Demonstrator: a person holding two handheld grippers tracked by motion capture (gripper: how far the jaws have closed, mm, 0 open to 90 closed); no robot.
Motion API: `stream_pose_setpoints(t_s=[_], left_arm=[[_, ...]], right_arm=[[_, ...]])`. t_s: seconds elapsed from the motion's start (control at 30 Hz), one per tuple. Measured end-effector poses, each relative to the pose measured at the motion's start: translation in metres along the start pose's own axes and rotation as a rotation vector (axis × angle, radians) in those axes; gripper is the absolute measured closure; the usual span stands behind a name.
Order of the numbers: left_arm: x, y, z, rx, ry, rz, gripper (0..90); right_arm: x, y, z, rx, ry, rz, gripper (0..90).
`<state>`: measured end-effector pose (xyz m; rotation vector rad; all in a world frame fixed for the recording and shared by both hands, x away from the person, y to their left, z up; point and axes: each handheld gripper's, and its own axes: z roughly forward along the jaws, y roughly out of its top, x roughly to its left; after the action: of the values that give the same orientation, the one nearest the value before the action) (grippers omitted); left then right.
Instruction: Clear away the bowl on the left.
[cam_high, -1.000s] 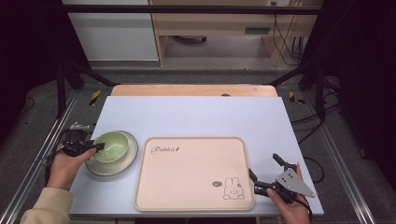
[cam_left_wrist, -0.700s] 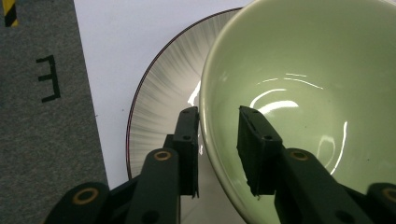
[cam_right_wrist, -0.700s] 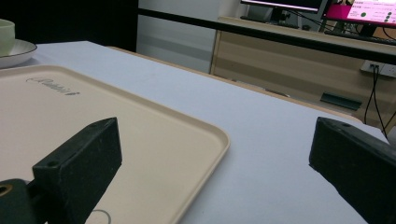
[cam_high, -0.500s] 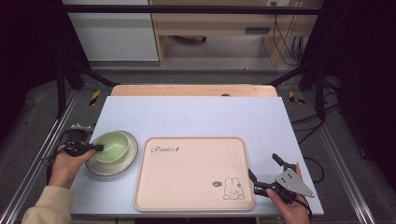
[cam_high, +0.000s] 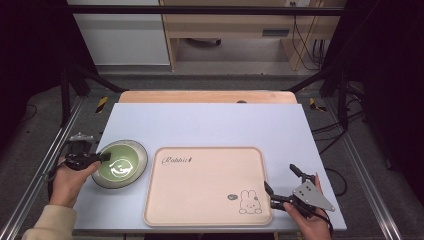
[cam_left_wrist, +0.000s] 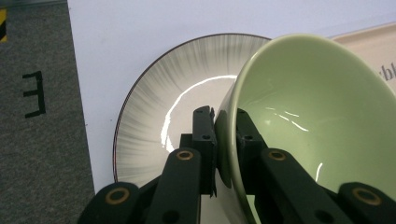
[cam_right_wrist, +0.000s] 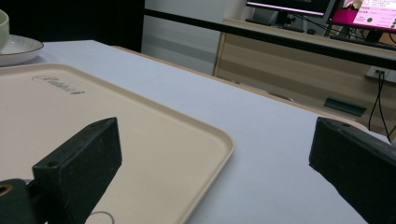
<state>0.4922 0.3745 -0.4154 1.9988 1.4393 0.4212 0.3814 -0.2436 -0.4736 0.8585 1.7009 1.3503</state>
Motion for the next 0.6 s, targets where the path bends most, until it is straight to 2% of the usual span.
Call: stream_pose_setpoints(t_s=[0.17, 0.27, 0.3, 0.5, 0.6], left_arm=[[-0.003, 0.005, -0.007, -0.050, 0.002, -0.005, 82.1], [-0.003, 0.008, -0.011, -0.069, -0.016, -0.023, 82.1], [-0.003, 0.008, -0.012, -0.072, -0.027, -0.020, 82.1], [-0.006, 0.013, -0.013, -0.075, -0.034, -0.008, 81.8], [-0.007, 0.015, -0.014, -0.076, -0.042, -0.010, 81.8]], right_arm=[[0.000, 0.000, 0.000, -0.005, 0.001, -0.001, 2.6], [-0.001, 0.000, 0.000, -0.007, 0.001, 0.004, 2.5], [-0.001, 0.000, 0.000, -0.007, 0.000, 0.000, 2.6], [-0.002, 0.000, 0.000, -0.020, -0.002, 0.005, 2.8], [-0.003, 0.000, 0.001, -0.044, -0.003, -0.008, 3.0]])
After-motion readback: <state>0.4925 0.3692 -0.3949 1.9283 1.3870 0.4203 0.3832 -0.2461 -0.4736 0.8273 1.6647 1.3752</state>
